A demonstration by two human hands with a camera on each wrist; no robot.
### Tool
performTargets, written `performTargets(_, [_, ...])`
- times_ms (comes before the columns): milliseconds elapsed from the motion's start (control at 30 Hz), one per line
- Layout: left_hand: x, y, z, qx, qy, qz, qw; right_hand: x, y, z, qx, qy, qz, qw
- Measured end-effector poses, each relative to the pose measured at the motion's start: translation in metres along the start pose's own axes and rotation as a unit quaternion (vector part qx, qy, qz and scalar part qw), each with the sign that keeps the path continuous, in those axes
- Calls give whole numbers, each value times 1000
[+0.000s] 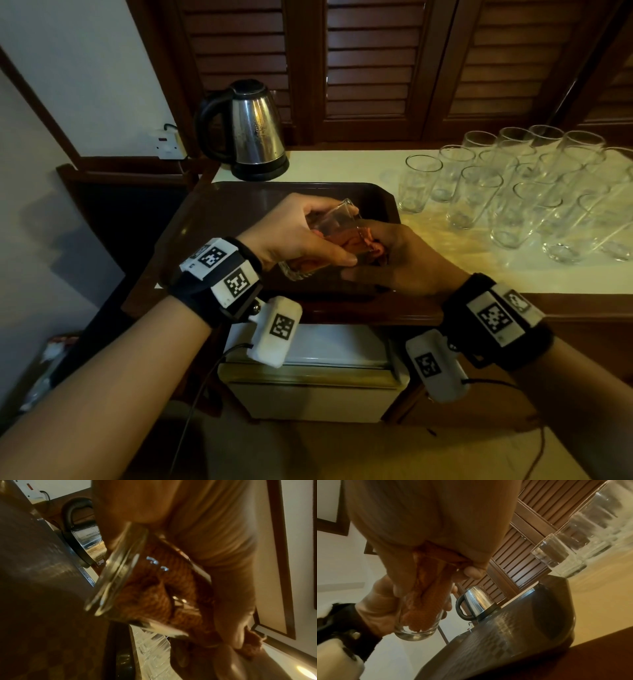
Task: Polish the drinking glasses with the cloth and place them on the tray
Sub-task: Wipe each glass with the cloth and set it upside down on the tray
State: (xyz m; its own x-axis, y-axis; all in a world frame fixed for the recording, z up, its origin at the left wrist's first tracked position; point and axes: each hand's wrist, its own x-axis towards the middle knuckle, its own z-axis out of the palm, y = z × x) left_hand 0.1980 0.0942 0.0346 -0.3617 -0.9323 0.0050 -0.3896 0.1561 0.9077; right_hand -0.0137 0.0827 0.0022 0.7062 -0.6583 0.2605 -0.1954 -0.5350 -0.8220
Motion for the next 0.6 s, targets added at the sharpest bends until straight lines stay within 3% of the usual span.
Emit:
performTargets(133, [2, 0, 0, -22, -3, -7, 1000, 8, 8, 9, -5, 89, -39, 995])
performTargets(267, [4, 2, -1, -36, -10, 7, 999, 10, 7, 6, 61, 155, -70, 984])
performTargets(400, [-3, -5, -5, -136, -52, -2, 989, 9, 1, -3, 154, 157, -103, 970])
performTargets(467, [-7, -10, -4, -173, -74, -5, 982, 9, 0, -7, 134, 156, -119, 971])
performTargets(600, [-10, -9, -6, -139, -27, 23, 990, 10, -1, -12, 101, 115, -89, 984])
